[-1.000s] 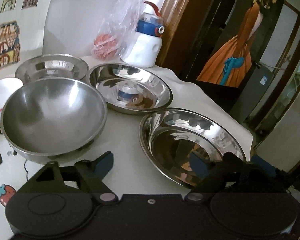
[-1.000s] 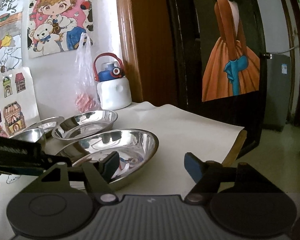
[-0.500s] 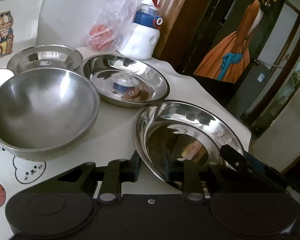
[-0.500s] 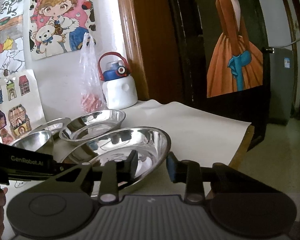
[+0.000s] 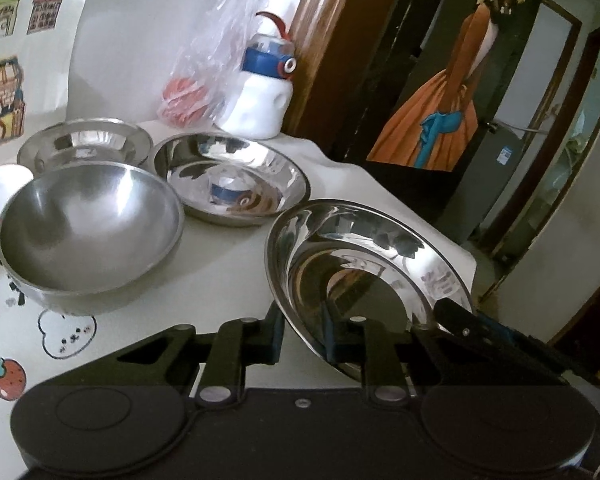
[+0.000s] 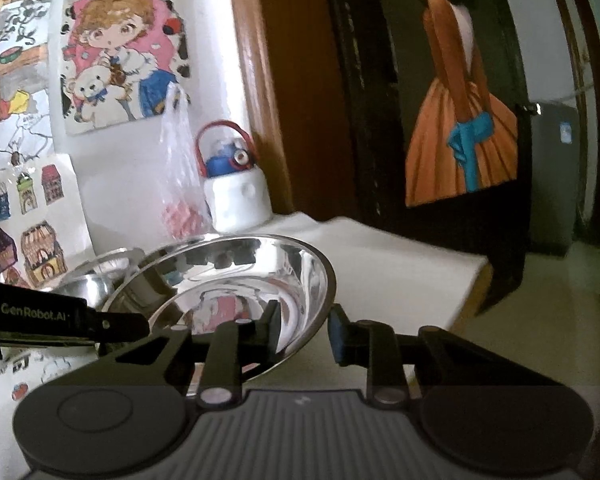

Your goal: Organize plates and bowls

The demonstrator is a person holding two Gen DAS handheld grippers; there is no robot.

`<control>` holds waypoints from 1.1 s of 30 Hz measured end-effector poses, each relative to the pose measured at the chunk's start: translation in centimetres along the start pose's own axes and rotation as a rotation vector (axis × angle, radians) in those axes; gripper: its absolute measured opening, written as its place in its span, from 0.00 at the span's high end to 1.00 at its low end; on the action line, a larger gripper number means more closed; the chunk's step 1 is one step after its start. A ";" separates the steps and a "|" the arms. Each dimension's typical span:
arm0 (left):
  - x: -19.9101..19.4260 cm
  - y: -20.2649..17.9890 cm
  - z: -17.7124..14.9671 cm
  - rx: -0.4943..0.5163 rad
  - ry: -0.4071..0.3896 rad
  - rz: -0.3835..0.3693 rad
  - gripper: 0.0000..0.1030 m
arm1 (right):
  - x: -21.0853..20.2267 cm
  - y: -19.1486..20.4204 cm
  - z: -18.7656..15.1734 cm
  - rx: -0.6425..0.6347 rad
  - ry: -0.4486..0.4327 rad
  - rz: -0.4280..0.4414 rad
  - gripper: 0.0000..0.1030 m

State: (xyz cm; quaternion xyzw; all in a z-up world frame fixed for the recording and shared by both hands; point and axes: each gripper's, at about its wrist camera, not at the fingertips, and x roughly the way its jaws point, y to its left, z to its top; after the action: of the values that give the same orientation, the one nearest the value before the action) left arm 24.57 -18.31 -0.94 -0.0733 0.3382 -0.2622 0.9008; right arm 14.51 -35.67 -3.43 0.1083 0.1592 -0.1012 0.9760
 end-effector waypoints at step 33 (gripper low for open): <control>7.6 8.1 12.3 -0.052 0.090 0.228 0.81 | 14.4 8.6 5.4 -0.262 0.050 0.033 0.72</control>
State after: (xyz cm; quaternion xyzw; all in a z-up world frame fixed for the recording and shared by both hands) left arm 40.70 -15.93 1.57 -0.0458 0.3909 -0.1525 0.9065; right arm 31.46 -31.11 -1.69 -0.0152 0.1936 -0.0609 0.9791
